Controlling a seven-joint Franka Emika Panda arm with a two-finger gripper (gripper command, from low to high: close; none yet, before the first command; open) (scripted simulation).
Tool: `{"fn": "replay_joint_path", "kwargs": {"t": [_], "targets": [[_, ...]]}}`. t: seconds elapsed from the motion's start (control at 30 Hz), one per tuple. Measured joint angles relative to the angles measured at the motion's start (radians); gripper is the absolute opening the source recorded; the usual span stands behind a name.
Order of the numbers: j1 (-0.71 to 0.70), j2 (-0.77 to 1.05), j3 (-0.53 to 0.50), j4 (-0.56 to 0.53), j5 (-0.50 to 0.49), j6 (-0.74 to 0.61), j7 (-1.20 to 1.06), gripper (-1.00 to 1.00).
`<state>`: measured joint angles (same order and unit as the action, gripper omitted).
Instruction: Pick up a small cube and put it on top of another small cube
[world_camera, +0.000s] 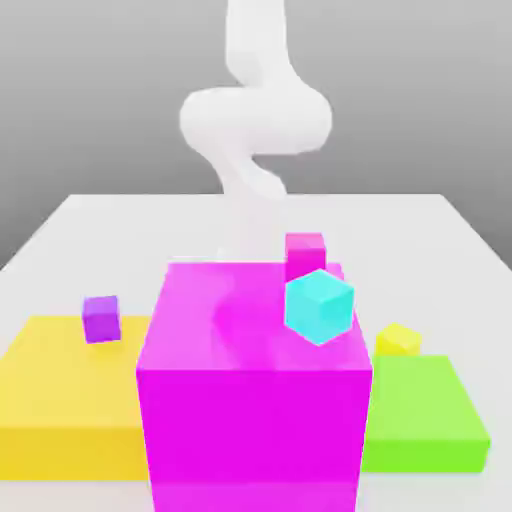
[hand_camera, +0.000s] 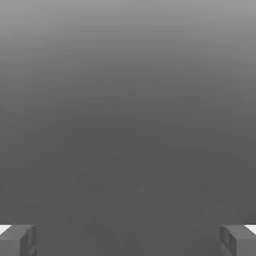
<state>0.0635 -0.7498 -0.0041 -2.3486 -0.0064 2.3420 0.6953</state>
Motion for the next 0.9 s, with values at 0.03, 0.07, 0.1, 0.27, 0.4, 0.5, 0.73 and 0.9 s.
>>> {"fn": "replay_joint_path", "kwargs": {"t": [0.03, 0.07, 0.1, 0.27, 0.4, 0.5, 0.73, 0.9], "targets": [[0.027, 0.022, -0.002, -0.021, -0.002, 0.018, -0.045, 0.0], [0.053, 0.042, -0.004, -0.041, -0.005, 0.035, -0.089, 0.0], [0.079, 0.063, -0.006, -0.061, -0.007, 0.053, -0.132, 0.0], [0.202, 0.163, -0.015, -0.158, -0.015, 0.136, -0.343, 0.0], [0.298, 0.242, -0.022, -0.235, -0.02, 0.203, -0.513, 0.0], [0.371, 0.302, -0.028, -0.293, -0.023, 0.253, -0.641, 0.0], [0.535, 0.441, -0.037, -0.428, -0.024, 0.37, -0.945, 0.0], [0.639, 0.541, -0.028, -0.524, -0.016, 0.452, -1.168, 0.0]]}}
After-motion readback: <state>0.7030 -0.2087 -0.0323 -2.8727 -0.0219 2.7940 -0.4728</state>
